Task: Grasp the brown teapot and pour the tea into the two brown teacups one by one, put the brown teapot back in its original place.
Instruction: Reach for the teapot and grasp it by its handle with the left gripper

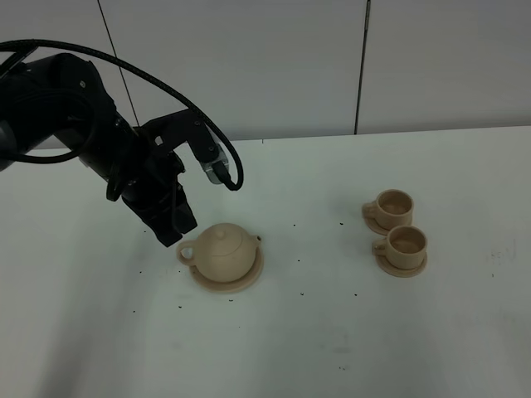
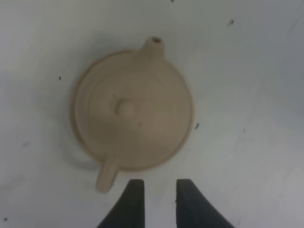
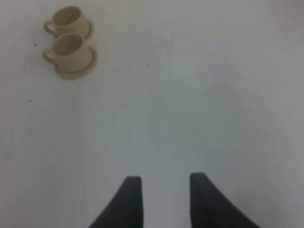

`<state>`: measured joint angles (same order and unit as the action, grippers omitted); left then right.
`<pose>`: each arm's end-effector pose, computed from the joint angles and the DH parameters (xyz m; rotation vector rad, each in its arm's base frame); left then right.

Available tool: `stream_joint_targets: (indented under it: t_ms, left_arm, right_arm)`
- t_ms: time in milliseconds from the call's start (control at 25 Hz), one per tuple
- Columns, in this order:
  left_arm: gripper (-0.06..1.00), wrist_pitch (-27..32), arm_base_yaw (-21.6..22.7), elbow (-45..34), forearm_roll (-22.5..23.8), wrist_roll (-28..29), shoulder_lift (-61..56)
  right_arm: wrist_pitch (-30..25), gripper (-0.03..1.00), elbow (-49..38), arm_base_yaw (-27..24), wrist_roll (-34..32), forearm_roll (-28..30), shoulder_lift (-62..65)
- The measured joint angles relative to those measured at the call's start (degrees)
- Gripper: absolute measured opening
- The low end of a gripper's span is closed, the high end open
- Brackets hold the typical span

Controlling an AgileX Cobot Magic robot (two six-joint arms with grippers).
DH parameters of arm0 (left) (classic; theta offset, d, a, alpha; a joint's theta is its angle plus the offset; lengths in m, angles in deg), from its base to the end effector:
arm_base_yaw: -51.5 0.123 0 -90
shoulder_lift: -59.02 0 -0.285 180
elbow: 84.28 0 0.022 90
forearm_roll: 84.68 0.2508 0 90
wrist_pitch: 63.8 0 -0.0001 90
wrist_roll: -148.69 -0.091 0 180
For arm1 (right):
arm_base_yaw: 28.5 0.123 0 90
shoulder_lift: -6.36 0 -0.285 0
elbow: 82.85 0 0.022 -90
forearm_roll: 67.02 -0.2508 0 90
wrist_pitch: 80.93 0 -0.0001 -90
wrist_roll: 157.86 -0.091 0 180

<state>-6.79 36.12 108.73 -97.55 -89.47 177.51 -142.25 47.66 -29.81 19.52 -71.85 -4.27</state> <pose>0.3921 -0.1255 0.2428 1.5588 2.3033 -0.1131 0.0040 0.0066 0.2723 0.0716 2.1173 0.1160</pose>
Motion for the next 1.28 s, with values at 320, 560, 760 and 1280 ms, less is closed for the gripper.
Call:
stream_joint_targets:
  t_ms: [320,560,760,1280]
  left_arm:
    - [0.24,-0.32,0.0,0.0,8.12,-1.38,0.0]
    - [0.26,-0.16,0.0,0.06,10.01,-1.38,0.55]
    - [0.35,-0.21,0.0,0.06,10.2,-1.38,2.39]
    - [0.39,-4.3,0.0,0.06,11.0,-0.28,8.91]
  right_arm:
    - [0.0,0.24,0.0,0.0,0.0,0.0,0.0]
    - [0.0,0.24,0.0,0.0,0.0,0.0,0.0]
    - [0.0,0.24,0.0,0.0,0.0,-0.01,0.0]
    - [0.0,0.24,0.0,0.0,0.0,-0.01,0.0]
